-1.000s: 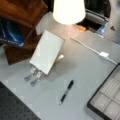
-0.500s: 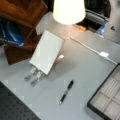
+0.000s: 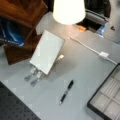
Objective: Turn on the lamps. Open the box. Pick up the pen. Put it in the box.
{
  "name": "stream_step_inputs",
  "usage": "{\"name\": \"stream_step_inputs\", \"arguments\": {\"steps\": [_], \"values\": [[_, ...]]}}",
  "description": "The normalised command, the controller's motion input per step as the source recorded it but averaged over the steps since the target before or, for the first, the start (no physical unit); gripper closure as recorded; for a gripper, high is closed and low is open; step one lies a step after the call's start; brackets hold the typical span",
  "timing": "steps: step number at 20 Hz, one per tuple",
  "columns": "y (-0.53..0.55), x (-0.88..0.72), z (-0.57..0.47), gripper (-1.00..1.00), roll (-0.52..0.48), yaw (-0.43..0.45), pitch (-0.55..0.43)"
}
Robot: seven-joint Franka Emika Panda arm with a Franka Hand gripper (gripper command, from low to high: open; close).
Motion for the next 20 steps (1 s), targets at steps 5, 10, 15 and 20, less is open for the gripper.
{"name": "stream_step_inputs", "arguments": {"steps": [5, 10, 15, 20], "values": [[-0.61, -0.10, -0.11, -1.00, 0.147, 0.099, 0.045], [-0.58, -0.09, -0.11, -1.00, 0.050, 0.100, 0.014], [-0.52, -0.05, -0.14, -1.00, -0.146, 0.154, -0.025], [-0.52, 0.03, -0.10, -1.00, -0.269, 0.192, -0.001]]}}
